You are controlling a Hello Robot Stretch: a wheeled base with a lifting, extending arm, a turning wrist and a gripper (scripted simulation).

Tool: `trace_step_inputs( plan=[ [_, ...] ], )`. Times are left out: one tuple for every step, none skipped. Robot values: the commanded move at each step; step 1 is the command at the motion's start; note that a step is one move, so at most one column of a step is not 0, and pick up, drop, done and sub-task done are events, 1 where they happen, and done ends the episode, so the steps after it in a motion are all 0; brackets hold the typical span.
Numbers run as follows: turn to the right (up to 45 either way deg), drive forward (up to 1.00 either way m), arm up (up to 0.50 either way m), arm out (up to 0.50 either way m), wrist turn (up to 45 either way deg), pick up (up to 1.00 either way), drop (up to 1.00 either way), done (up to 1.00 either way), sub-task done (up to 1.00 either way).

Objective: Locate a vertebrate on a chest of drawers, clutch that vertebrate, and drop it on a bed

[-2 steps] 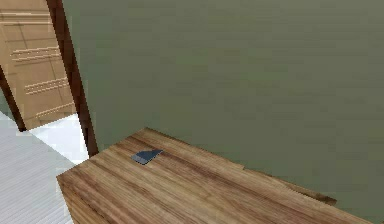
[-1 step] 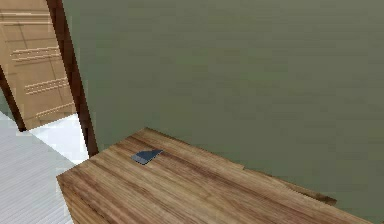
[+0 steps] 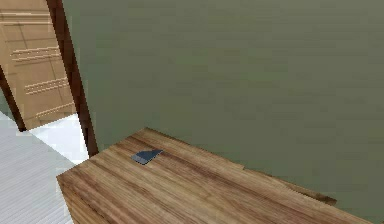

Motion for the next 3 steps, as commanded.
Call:
trace_step_inputs(
  plan=[
    [0.0, 0.00, 0.00, 0.00, 0.0, 1.00, 0.00, 0.00, 0.00],
    [0.0, 0.00, 0.10, 0.00, 0.0, 0.00, 0.00, 0.00, 0.00],
    [0.0, 0.00, 0.04, 0.00, 0.0, 0.00, 0.00, 0.00, 0.00]
  ],
)
